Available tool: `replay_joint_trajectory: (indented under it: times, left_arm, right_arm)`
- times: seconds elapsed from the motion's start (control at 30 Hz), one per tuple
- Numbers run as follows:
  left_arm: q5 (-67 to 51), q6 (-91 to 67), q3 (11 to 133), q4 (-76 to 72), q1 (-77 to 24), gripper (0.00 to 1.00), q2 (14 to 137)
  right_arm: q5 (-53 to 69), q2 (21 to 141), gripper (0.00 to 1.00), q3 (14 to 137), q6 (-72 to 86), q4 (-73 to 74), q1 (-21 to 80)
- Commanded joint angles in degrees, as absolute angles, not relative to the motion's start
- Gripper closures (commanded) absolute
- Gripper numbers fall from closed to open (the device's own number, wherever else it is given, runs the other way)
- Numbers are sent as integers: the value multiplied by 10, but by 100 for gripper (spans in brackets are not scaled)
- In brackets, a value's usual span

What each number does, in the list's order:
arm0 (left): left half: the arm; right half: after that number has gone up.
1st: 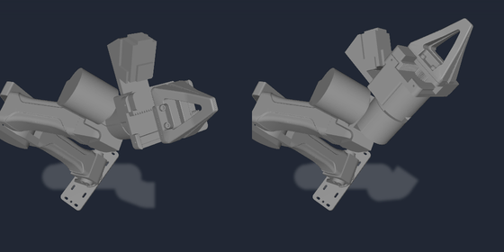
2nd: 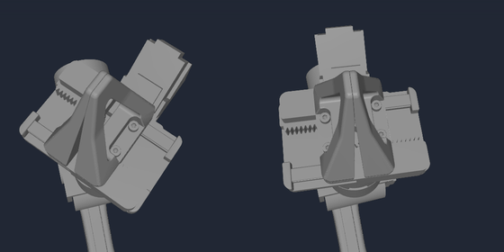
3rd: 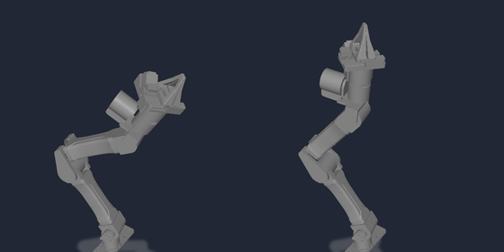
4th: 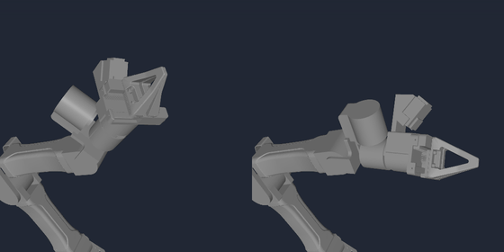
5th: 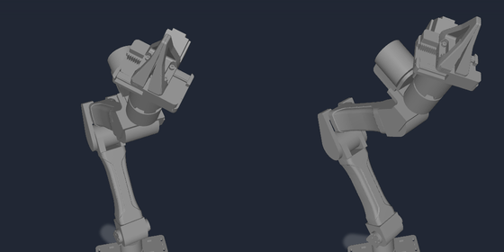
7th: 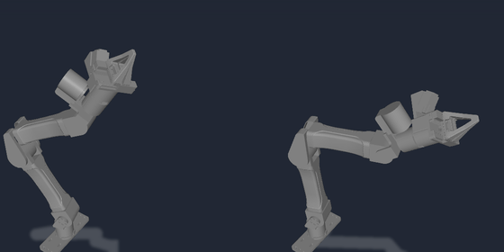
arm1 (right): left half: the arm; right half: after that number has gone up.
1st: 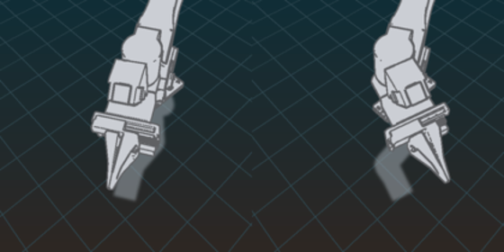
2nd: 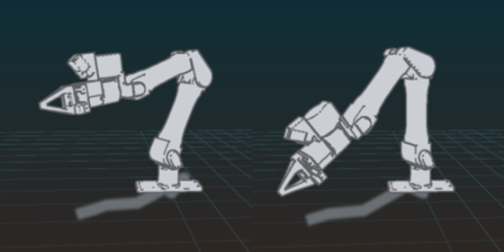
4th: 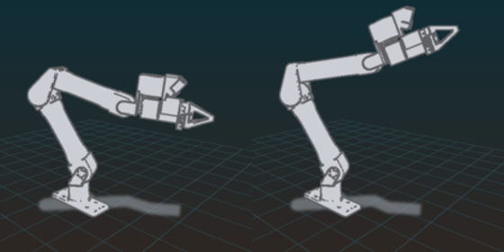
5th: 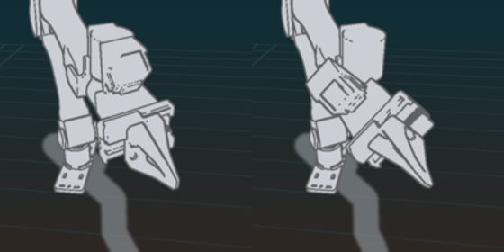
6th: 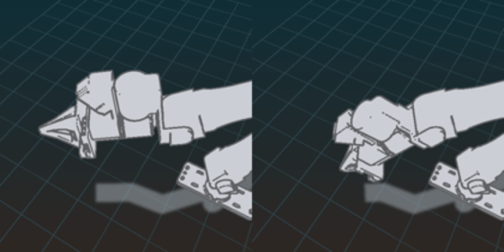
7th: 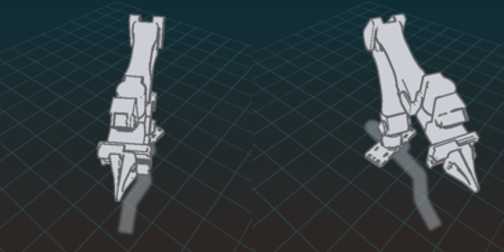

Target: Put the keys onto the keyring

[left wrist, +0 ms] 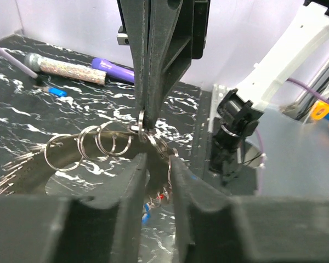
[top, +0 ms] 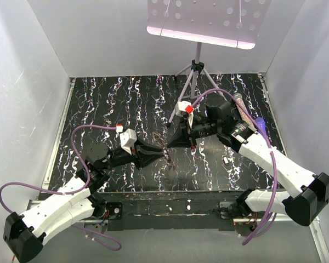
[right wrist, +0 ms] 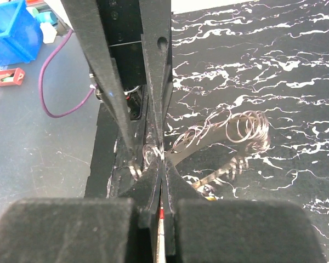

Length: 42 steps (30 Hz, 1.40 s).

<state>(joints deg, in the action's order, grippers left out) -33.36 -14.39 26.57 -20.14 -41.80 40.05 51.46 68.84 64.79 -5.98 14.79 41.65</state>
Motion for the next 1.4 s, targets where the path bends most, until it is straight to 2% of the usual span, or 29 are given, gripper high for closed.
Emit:
replay_joint_trajectory:
  times: [0.0,0.03,0.13,0.3,0.43,0.63,0.73,0.83,1.0,1.17,1.37]
  left_arm:
    - [-316,-153,266,-183,-418,65,382]
    - [-309,-153,267,-172,-417,58,378]
    - [-291,-149,273,-124,-411,52,353]
    - [-274,-174,277,-109,-387,51,345]
    - [-336,-267,279,-155,-339,55,393]
    - [-446,-488,255,-344,-262,58,483]
    - [-466,-561,249,-430,-250,57,514]
    - [-472,-613,250,-484,-249,50,539]
    - [-496,-646,261,-490,-248,50,581]
    - [-520,-664,269,-489,-248,55,610]
    - [-538,-675,276,-498,-250,57,627]
  right_arm:
    - [517,679,99,657,-70,119,411]
    - [518,679,99,657,-77,125,411]
    - [522,674,99,654,-97,137,411]
    - [538,666,99,650,-140,161,411]
    - [541,660,99,646,-168,179,410]
    - [541,654,99,641,-196,192,411]
    - [539,652,99,636,-209,195,410]
    - [535,652,99,634,-215,196,411]
    - [535,653,99,634,-217,197,411]
    - [535,655,99,635,-218,196,411]
    - [535,657,99,635,-218,193,411]
